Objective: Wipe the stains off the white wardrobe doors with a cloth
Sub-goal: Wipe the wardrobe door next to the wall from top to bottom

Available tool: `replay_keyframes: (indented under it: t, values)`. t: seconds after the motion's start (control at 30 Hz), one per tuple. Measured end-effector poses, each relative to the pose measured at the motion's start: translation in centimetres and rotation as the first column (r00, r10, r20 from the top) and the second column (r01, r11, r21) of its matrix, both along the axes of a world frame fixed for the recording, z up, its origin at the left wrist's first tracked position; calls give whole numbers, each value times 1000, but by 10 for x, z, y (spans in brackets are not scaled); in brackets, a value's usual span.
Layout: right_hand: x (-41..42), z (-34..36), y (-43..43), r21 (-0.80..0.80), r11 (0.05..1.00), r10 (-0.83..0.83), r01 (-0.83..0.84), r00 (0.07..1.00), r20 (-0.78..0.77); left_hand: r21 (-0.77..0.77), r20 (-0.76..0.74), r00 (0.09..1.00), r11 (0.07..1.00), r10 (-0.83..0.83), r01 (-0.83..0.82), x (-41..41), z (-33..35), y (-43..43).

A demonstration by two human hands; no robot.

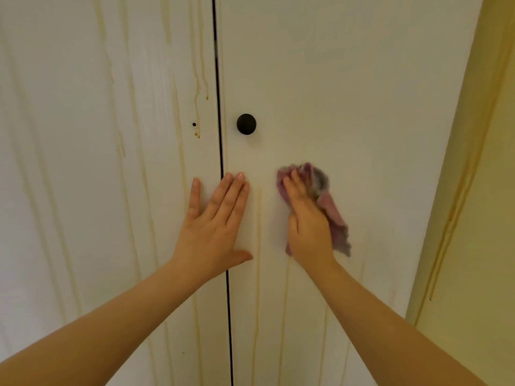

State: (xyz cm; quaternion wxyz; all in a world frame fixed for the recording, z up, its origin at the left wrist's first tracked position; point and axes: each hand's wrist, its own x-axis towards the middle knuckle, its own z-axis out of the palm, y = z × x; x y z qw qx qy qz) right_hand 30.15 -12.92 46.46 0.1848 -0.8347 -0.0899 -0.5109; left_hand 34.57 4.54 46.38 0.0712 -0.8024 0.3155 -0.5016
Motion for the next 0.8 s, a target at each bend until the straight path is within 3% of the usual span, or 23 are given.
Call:
replay_keyframes:
  t: [0.07,0.17,0.23,0.4,0.5,0.6,0.8]
  values:
    - [11,2,11,-31,999,-33,36,996,79,3,12,1000,1000,6,-6,1,-4,1]
    - [13,-43,12,-306,950,-47,60,998,51,9,26,1000,1000,-6,6,2,-4,5]
    - [8,-49,8,-371,929,18,6,998,61,26,41,999,1000,-11,10,2,-3,7]
    - [22,0,18,-134,990,-8,33,983,185,33,27,1000,999,6,-7,4,-3,9]
    - [21,-59,19,-302,950,-27,85,981,193,52,23,1000,998,21,-22,6,-3,12]
    - [8,-83,12,-420,907,27,13,996,87,64,17,999,997,33,-34,5,-3,13]
    - [19,36,26,-151,988,-4,37,977,212,18,5,999,999,33,-33,2,-7,12]
